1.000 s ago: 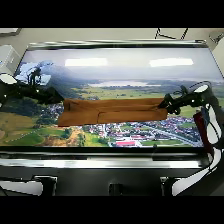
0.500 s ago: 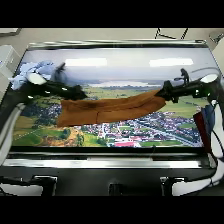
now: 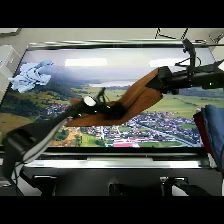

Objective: Fold the clothes and pants, and hang the long-sleeved shirts on hangers.

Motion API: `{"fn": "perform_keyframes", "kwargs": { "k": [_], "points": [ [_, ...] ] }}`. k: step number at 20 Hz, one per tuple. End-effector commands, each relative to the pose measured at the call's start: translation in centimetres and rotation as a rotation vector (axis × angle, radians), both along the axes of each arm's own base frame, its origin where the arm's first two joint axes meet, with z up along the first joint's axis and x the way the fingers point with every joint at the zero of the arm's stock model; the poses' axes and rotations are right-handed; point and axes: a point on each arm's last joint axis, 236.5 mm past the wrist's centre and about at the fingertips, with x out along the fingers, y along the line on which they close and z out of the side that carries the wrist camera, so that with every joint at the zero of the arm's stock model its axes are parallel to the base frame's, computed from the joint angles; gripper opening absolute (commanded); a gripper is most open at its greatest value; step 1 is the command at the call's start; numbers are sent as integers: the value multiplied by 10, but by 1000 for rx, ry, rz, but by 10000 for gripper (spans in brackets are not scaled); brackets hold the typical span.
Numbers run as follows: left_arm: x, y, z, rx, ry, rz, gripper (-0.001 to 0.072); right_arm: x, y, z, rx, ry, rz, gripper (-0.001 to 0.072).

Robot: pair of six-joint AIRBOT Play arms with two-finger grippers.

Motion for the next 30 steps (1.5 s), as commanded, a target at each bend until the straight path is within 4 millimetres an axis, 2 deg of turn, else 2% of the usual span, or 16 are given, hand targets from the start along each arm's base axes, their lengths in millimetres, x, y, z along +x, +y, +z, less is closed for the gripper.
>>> {"fn": "perform_keyframes", "kwargs": {
  "k": [1, 4, 5, 7, 10, 13, 15, 18, 19, 20, 21, 22, 24, 26, 28, 30],
  "points": [
    [-17, -65, 0, -129, 86, 168, 26, -9, 14, 7, -19, 5, -18, 40],
    [-12, -66, -3, -128, 75, 197, 25, 6, 22, 13, 1, -44, -60, 40],
    [-1, -54, 2, -123, 33, 172, 23, 13, 26, 10, 7, -50, -69, 40],
    [35, -6, 16, -66, -80, 119, 21, 25, 42, -8, 20, -23, -56, 40],
    [99, 135, 55, 108, -212, 141, 21, 40, 97, -38, 123, 41, 8, 40],
    [132, 310, 130, 280, -335, 328, 22, 51, 159, -85, 211, 143, 28, 40],
    [122, 398, 191, 338, -420, 462, 23, 51, 199, -128, 256, 241, 27, 41],
    [84, 468, 268, 425, -569, 563, 23, 41, 252, -187, 329, 395, 7, 44],
    [71, 477, 288, 449, -612, 574, 23, 38, 265, -199, 359, 427, -4, 78],
    [60, 482, 301, 471, -641, 576, 23, 38, 276, -206, 397, 451, -23, 239],
    [50, 483, 310, 496, -664, 564, 24, 39, 283, -204, 439, 447, -18, 549],
    [43, 484, 314, 522, -673, 553, 24, 36, 286, -195, 467, 404, 31, 693],
    [33, 482, 316, 553, -674, 530, 24, 48, 263, -179, 476, 370, 50, 687],
    [31, 481, 316, 557, -671, 525, 24, 69, 212, -160, 424, 298, 44, 686],
    [32, 481, 316, 557, -672, 525, 24, 87, 134, -162, 251, 255, -8, 686],
    [31, 481, 316, 557, -671, 525, 24, 79, 30, -193, -42, 335, -90, 681]
  ]
}}
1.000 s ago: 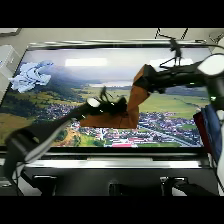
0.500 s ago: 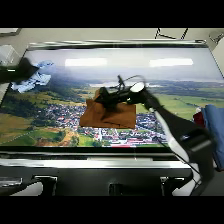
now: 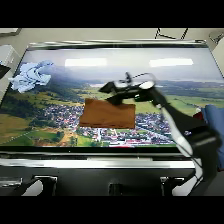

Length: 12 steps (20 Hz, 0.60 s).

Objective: Fold the clothes and pants, and hang the long-sleeved shirts on hangers.

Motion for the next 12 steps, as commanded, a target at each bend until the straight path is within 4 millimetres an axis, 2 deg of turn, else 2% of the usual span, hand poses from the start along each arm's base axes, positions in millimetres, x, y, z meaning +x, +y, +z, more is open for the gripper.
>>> {"fn": "perform_keyframes", "kwargs": {
  "k": [1, 2, 3, 4, 6, 9, 12],
  "points": [
    [-5, 2, 2, 15, 2, 1, 24, -23, -170, -52, -488, 172, -33, 664],
    [-5, 1, 2, 14, 3, 0, 24, -45, -212, -72, -606, 286, -32, 664],
    [-5, 0, 2, 14, 3, -3, 25, -63, -230, -87, -646, 354, -15, 664],
    [-4, -2, 2, 14, 3, -9, 24, -73, -227, -100, -618, 373, 4, 664],
    [-3, -11, 2, 14, 2, -29, 25, -77, -192, -115, -478, 323, 36, 663],
    [-2, -25, 2, 14, 1, -62, 25, -68, -142, -117, -253, 266, 44, 617],
    [-2, -34, 2, 10, 2, -80, 25, -66, -117, -119, -168, 263, 61, 600]
  ]
}}
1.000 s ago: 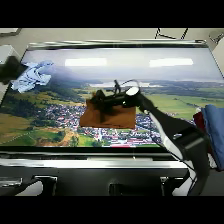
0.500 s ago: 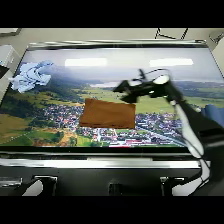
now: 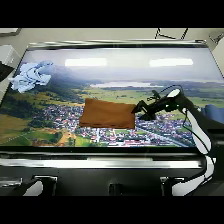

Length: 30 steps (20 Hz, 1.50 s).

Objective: Fold the clothes and pants, and hang the long-sleeved shirts on hangers.

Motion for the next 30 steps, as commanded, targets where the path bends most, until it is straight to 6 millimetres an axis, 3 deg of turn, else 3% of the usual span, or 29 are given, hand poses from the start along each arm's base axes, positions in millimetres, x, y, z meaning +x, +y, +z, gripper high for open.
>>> {"fn": "perform_keyframes", "kwargs": {
  "k": [1, 3, 4, 5, 6, 8, 10, 12, 16, 19, 23, 26, 30],
  "points": [
    [0, -11, 1, -2, -1, -23, 24, -2, 28, -4, 107, -6, 9, 549],
    [1, -12, 1, -15, 0, -17, 25, -2, 34, -2, 128, -43, 40, 292],
    [1, -12, 1, -19, 1, -14, 25, 2, 37, 5, 159, -72, 41, 114],
    [1, -12, 1, -18, 2, -15, 25, 10, 38, 16, 197, -108, 24, 41],
    [1, -11, 1, -18, 1, -14, 24, 20, 35, 32, 230, -168, 15, 41],
    [1, -11, 2, -18, -2, -12, 25, 43, 11, 72, 238, -281, -10, 39],
    [4, -9, 5, -16, -22, -1, 25, 65, -40, 114, 158, -373, -61, 39],
    [8, -6, 10, -14, -45, 12, 24, 76, -109, 142, 8, -415, -151, 39],
    [13, -2, 13, -13, -66, 26, 25, 74, -239, 222, -137, -505, -429, 39],
    [15, -1, 13, -11, -72, 29, 25, 52, -320, 265, -198, -543, -639, 39],
    [17, 0, 11, 11, -76, 18, 25, 8, -405, 285, -217, -492, -915, 39],
    [17, 0, 12, 11, -78, 19, 25, -38, -438, 286, -216, -418, -1025, 40],
    [18, 1, 14, 12, -89, 25, 25, -111, -476, 279, -351, -302, -1143, 39]
  ]
}}
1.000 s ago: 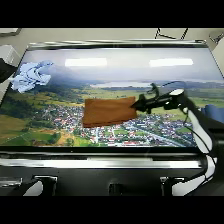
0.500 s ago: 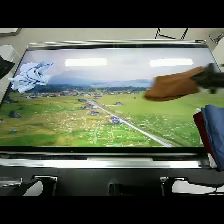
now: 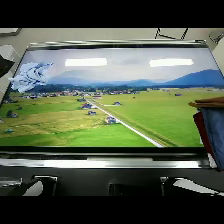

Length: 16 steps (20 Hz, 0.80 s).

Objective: Fold the clothes and pants, and hang the long-sleeved shirts on hangers.

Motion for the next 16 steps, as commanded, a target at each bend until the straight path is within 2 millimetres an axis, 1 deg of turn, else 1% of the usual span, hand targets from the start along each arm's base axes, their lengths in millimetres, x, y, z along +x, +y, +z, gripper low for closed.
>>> {"fn": "perform_keyframes", "kwargs": {
  "k": [1, 2, 4, 5, 7, 9, 10, 13, 15, 16],
  "points": [
    [1, 1, 2, 4, -8, 3, 25, -73, -32, -12, -1, 154, -150, 39],
    [1, 1, 2, 4, -8, 3, 25, -96, -38, -22, -4, 228, -183, 40],
    [1, 1, 2, 4, -8, 3, 25, -143, -47, -49, -18, 435, -237, 41],
    [1, 1, 1, 4, -7, 2, 25, -158, -50, -61, -23, 509, -259, 41],
    [1, 1, 1, 2, -7, 3, 25, -177, -43, -87, 11, 597, -263, 41],
    [1, 1, 1, 2, -7, 2, 25, -211, -36, -120, 15, 741, -288, 41],
    [1, 1, 1, 2, -7, 2, 25, -222, -32, -135, 20, 781, -294, 41],
    [1, -2, 2, -8, -7, -4, 25, -232, -16, -180, 72, 830, -278, 40],
    [1, -6, 4, -31, -13, -12, 25, -240, -12, -197, 70, 864, -265, 40],
    [1, -9, 5, -39, -17, -19, 25, -241, -13, -201, 65, 867, -267, 41]
  ]
}}
